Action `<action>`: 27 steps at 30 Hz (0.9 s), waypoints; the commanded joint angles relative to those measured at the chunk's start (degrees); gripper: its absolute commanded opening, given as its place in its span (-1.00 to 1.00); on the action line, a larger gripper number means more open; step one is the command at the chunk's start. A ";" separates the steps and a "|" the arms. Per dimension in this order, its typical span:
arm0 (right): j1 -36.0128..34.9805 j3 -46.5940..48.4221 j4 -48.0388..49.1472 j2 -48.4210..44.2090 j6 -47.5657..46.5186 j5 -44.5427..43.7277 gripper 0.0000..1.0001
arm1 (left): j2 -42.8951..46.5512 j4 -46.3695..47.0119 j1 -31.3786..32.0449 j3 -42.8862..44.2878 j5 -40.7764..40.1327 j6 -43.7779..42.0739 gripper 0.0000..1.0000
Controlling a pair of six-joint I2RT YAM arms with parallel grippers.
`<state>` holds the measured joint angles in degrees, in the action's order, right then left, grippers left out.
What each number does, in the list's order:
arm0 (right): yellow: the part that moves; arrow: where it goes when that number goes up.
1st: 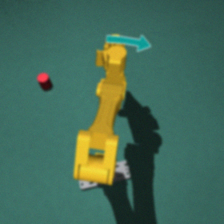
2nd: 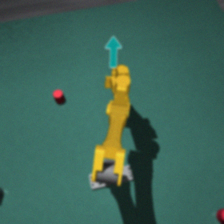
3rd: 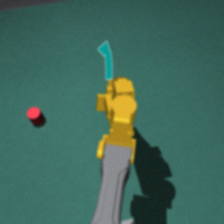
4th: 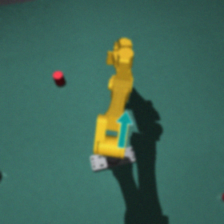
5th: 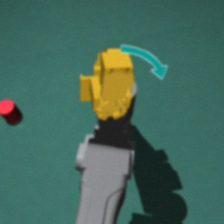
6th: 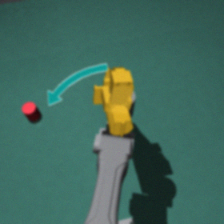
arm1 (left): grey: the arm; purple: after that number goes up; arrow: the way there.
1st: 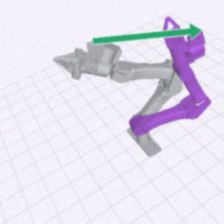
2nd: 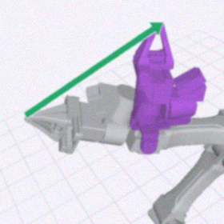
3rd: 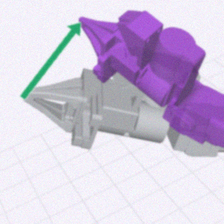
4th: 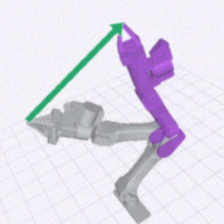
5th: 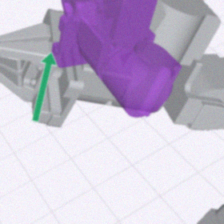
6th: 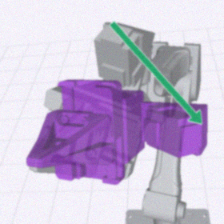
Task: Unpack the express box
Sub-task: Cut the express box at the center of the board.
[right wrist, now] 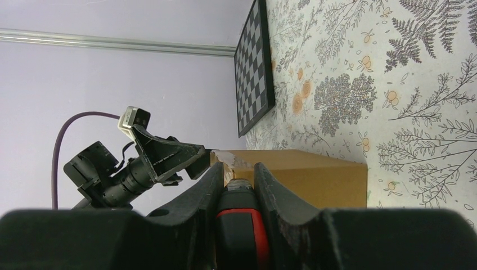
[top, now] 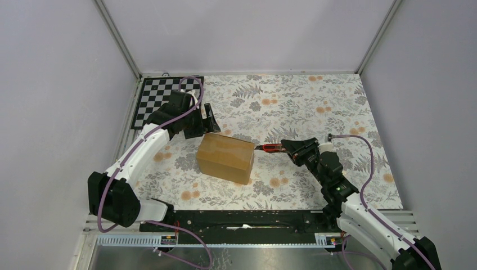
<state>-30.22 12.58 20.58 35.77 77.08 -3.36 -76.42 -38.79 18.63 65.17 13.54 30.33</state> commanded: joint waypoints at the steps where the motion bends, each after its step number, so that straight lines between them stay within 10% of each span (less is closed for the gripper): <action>1: 0.16 0.25 4.70 -0.39 1.21 0.11 -1.00 | 1.02 3.27 -0.35 0.10 1.13 0.26 0.68; 27: 0.16 -0.07 7.15 1.41 2.29 1.27 -1.00 | 0.40 3.89 -0.35 -0.12 1.83 0.65 0.68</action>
<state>-30.22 12.19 23.70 37.87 78.50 -2.28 -76.44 -37.56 18.63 65.10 13.89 30.50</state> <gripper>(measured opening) 0.307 0.843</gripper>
